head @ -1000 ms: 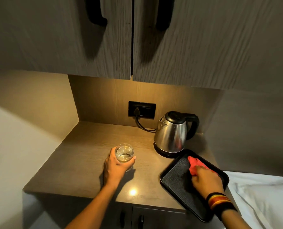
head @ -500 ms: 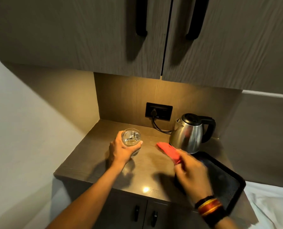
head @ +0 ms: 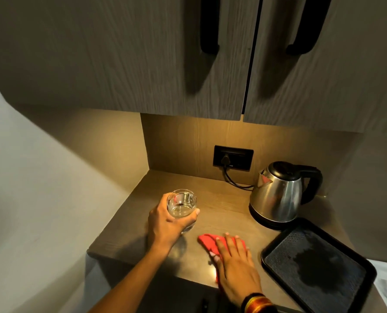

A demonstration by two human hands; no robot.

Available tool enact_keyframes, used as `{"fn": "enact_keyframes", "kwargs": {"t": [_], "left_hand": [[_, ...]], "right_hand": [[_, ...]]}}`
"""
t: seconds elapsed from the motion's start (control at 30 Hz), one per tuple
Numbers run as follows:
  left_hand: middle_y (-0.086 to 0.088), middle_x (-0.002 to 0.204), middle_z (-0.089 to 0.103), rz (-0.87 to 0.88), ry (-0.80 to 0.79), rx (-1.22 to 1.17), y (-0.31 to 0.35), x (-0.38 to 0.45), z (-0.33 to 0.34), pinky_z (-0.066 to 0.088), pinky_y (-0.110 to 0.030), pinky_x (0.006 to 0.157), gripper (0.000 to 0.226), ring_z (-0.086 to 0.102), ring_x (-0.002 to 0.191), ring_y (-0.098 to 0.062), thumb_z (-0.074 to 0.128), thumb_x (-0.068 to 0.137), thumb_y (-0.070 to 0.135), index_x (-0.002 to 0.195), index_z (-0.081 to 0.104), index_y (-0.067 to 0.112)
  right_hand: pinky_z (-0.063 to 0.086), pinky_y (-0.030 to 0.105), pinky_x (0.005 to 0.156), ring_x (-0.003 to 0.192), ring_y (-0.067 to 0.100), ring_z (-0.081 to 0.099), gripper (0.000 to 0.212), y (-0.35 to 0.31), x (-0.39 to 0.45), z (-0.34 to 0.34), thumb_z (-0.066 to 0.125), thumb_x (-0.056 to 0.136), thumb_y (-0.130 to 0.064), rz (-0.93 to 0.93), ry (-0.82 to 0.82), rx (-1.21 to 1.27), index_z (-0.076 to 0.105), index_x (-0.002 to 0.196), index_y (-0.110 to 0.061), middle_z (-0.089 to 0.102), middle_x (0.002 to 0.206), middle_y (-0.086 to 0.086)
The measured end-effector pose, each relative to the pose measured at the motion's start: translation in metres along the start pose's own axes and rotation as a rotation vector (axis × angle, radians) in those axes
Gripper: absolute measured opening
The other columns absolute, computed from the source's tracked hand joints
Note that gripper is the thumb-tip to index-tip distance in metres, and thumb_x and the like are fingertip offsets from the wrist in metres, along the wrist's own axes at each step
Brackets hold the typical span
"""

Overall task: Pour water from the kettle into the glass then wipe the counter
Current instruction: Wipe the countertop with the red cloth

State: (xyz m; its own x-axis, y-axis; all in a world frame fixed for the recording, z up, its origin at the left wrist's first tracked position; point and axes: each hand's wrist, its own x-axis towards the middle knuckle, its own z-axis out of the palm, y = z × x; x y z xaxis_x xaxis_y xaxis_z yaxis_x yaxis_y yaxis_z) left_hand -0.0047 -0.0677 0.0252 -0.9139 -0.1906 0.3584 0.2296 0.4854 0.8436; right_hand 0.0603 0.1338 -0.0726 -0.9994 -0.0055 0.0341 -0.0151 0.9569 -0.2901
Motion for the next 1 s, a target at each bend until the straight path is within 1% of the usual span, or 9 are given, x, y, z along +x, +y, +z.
{"fn": "enact_keyframes", "kwargs": {"t": [0.1,0.23,0.37,0.5,0.57,0.63,0.7,0.8,1.0], "left_hand": [[0.021,0.105,0.069,0.002,-0.003,-0.01,-0.008,0.003,-0.001,0.062,-0.024,0.077,0.078,0.068,0.097,-0.002,0.079,0.05,0.082,0.114,0.059,0.041],[0.016,0.102,0.071,0.013,0.061,0.007,-0.008,0.01,-0.001,0.064,-0.032,0.074,0.076,0.069,0.092,-0.005,0.08,0.05,0.077,0.113,0.062,0.039],[0.014,0.099,0.073,0.012,0.098,0.004,-0.003,0.015,0.002,0.063,-0.038,0.074,0.074,0.071,0.09,-0.012,0.082,0.046,0.074,0.108,0.064,0.037],[0.016,0.1,0.073,0.008,0.069,-0.024,0.003,0.018,0.001,0.064,-0.041,0.077,0.065,0.071,0.091,-0.008,0.084,0.048,0.07,0.103,0.063,0.043],[0.019,0.098,0.073,0.016,0.066,-0.028,0.003,0.02,0.0,0.063,-0.039,0.075,0.06,0.071,0.09,-0.005,0.085,0.048,0.07,0.099,0.061,0.048],[0.02,0.097,0.073,0.012,0.074,-0.028,0.002,0.021,-0.003,0.064,-0.038,0.073,0.06,0.071,0.089,-0.004,0.086,0.049,0.07,0.099,0.062,0.048],[0.022,0.098,0.071,0.016,0.079,-0.014,0.001,0.021,-0.005,0.064,-0.036,0.071,0.065,0.069,0.089,-0.003,0.083,0.049,0.072,0.103,0.062,0.045],[0.028,0.098,0.066,0.025,0.097,-0.022,-0.002,0.019,-0.007,0.063,-0.024,0.069,0.067,0.068,0.09,0.0,0.08,0.049,0.073,0.106,0.059,0.043],[0.014,0.1,0.072,-0.009,0.086,-0.01,-0.016,0.005,-0.016,0.061,-0.02,0.071,0.077,0.069,0.088,-0.004,0.08,0.048,0.072,0.112,0.063,0.034]], "right_hand": [[0.012,0.051,0.12,0.149,0.03,0.011,0.061,0.002,0.056,0.001,0.021,0.095,-0.052,0.173,0.046,0.007,0.014,0.153,-0.033,0.017,0.163,0.003],[0.001,0.056,0.12,0.15,0.034,-0.004,0.065,-0.017,0.15,-0.012,0.022,0.096,-0.049,0.261,-0.075,0.07,0.011,0.155,-0.027,0.003,0.165,0.007],[-0.003,0.053,0.12,0.151,0.031,-0.002,0.061,-0.054,0.159,-0.01,0.019,0.097,-0.047,0.051,-0.148,0.027,0.015,0.155,-0.028,0.007,0.165,0.006],[-0.009,0.039,0.119,0.147,0.025,0.024,0.057,-0.061,0.048,0.009,0.033,0.09,-0.053,-0.156,-0.01,-0.005,0.038,0.145,-0.037,0.053,0.145,0.002],[0.0,0.042,0.118,0.148,0.03,0.017,0.059,-0.044,0.006,0.011,0.029,0.093,-0.055,-0.162,0.162,0.01,0.027,0.15,-0.039,0.065,0.129,0.006],[0.012,0.05,0.116,0.136,0.045,0.037,0.059,-0.027,-0.009,0.011,0.021,0.096,-0.052,-0.099,0.225,-0.058,0.019,0.153,-0.035,0.062,0.127,0.013],[0.027,0.058,0.11,0.125,0.049,0.05,0.061,-0.022,0.01,0.003,0.03,0.092,-0.043,0.101,0.18,-0.068,0.036,0.147,-0.021,0.057,0.135,0.024],[0.009,0.058,0.118,0.147,0.042,0.015,0.07,-0.025,0.064,-0.01,0.033,0.092,-0.042,0.416,0.005,-0.056,0.02,0.154,-0.012,0.017,0.16,0.023],[0.006,0.054,0.12,0.148,0.039,0.01,0.066,-0.031,0.177,-0.029,0.032,0.093,-0.033,0.397,-0.072,0.031,0.02,0.154,-0.01,0.017,0.161,0.02]]}}
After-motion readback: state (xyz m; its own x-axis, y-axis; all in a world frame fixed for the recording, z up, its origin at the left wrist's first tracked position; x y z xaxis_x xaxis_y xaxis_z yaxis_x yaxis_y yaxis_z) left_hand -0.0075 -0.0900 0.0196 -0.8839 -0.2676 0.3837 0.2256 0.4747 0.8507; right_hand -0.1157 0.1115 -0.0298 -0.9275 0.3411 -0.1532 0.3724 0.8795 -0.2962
